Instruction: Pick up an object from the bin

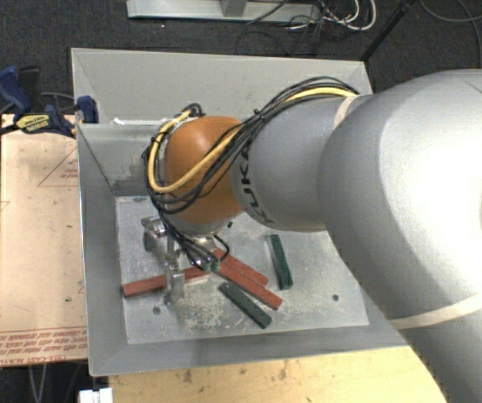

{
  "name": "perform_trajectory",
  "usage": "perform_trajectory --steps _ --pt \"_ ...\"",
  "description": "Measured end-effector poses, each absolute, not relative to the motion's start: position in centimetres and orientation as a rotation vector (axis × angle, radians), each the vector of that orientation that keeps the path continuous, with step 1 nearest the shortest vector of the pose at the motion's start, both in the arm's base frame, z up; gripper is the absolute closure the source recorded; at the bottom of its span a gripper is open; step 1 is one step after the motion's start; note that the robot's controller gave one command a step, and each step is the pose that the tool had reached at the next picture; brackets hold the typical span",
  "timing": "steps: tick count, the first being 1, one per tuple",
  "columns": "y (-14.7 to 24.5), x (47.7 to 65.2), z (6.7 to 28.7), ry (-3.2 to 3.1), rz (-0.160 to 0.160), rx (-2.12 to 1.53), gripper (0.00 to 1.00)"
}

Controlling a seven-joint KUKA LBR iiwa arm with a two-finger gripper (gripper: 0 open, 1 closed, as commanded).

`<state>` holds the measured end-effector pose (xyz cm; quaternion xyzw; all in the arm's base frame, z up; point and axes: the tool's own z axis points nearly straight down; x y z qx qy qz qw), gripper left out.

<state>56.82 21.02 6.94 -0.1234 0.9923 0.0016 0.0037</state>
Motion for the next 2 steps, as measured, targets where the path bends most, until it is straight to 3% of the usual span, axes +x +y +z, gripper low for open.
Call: perform_trajectory --steps 1,2 --pt "20.9 56.6 7.0 3.115 0.003 -0.385 1.0" --pt "23.9 53.2 24.8 3.09 0.007 -0.5 1.0"
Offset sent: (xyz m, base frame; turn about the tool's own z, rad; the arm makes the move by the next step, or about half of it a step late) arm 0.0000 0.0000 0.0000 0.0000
